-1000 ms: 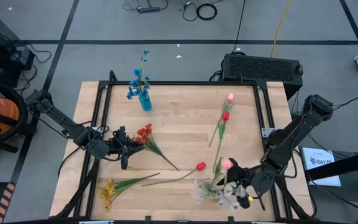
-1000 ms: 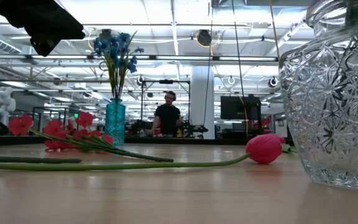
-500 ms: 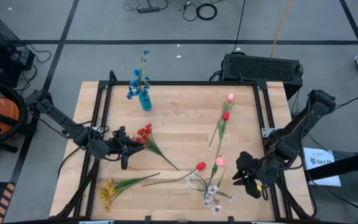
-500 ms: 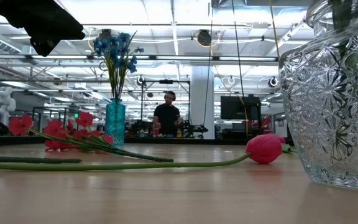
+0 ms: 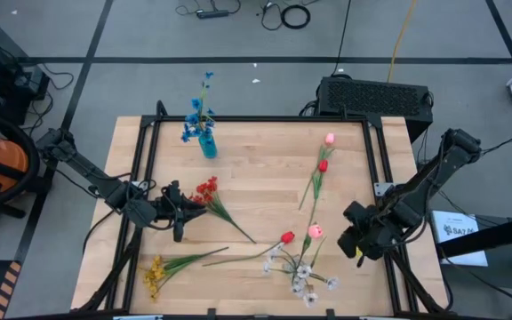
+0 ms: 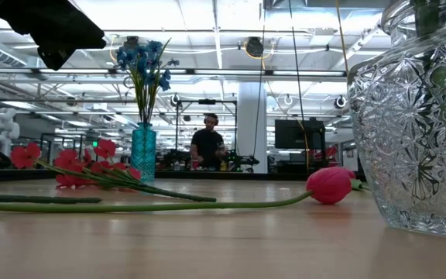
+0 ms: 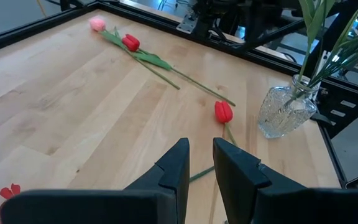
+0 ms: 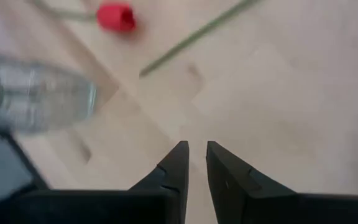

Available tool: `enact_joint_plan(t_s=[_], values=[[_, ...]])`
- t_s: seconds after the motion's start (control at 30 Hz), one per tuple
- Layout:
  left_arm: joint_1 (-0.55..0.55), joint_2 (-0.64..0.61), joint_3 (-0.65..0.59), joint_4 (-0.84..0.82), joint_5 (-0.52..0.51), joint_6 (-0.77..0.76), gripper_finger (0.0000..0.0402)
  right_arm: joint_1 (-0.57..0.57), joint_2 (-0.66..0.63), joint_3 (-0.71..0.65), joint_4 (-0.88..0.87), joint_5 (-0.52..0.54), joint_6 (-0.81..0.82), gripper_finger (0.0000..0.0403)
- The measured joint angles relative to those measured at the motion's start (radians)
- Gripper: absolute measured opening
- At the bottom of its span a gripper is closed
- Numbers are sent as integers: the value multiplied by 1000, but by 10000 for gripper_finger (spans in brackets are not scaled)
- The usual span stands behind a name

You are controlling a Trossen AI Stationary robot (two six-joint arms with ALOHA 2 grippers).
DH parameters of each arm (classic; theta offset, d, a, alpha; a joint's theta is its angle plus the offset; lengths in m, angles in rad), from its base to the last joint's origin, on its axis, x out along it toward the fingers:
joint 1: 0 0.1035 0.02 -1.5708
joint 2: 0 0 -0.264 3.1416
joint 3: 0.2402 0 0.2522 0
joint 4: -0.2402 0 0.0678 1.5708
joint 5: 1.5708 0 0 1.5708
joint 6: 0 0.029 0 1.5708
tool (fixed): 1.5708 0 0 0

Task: Sort flowers into vase by color
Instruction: Put the left red flower into the blue vase

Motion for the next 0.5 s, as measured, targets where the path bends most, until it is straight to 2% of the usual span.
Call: enact_joint_plan(t_s=[0.13, 0.5], values=[[0, 0, 0, 0, -23, -43, 77, -17, 26, 0, 21, 136, 42, 45], [0, 0, 0, 1, -25, -79, 77, -69, 96, 0, 103, 352, 46, 44]])
